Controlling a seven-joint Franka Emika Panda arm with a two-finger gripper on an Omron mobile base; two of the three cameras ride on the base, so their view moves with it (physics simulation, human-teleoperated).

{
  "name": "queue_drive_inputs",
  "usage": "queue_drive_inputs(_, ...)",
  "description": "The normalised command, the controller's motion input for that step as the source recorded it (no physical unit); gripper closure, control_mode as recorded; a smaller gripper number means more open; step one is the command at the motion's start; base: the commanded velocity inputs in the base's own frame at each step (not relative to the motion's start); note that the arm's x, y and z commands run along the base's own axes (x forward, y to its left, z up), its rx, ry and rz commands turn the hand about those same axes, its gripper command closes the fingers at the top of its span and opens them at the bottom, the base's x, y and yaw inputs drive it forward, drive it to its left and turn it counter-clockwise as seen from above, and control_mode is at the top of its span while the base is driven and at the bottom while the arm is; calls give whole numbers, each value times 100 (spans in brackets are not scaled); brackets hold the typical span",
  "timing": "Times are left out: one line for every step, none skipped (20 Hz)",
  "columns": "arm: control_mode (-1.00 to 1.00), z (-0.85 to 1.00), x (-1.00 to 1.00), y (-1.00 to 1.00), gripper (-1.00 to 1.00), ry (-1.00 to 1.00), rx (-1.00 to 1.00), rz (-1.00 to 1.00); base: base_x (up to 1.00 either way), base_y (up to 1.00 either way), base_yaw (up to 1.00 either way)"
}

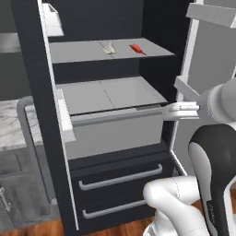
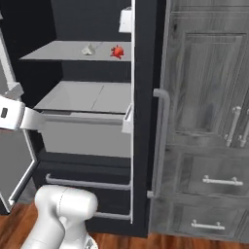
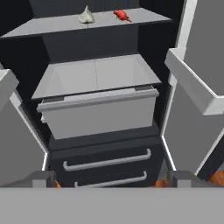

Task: Retrieve the bottle and the shaker from the cabinet and place them next to the mixing bowl on the counter. Then add garlic from the fridge to the mixing bowl.

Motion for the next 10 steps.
queue_drive_inputs(100, 0, 0, 0, -100, 0, 0, 0, 100, 6, -15)
queue_drive_inputs(100, 0, 0, 0, -100, 0, 0, 0, 100, 6, -13)
queue_drive_inputs(100, 0, 0, 0, -100, 0, 0, 0, 100, 5, -13)
queue_drive_inputs(100, 0, 0, 0, -100, 0, 0, 0, 100, 11, -15)
queue_drive_inputs(100, 0, 0, 0, -100, 0, 0, 0, 100, 30, -20)
queue_drive_inputs(100, 0, 0, 0, -100, 0, 0, 0, 96, 40, -23)
queue_drive_inputs(100, 0, 0, 0, -100, 0, 0, 0, 90, 49, -24)
queue_drive_inputs(100, 0, 0, 0, -100, 0, 0, 0, 83, 52, -23)
queue_drive_inputs(100, 0, 0, 0, -100, 0, 0, 0, 83, 51, -22)
queue_drive_inputs(100, 0, 0, 0, -100, 0, 0, 0, 78, 49, -20)
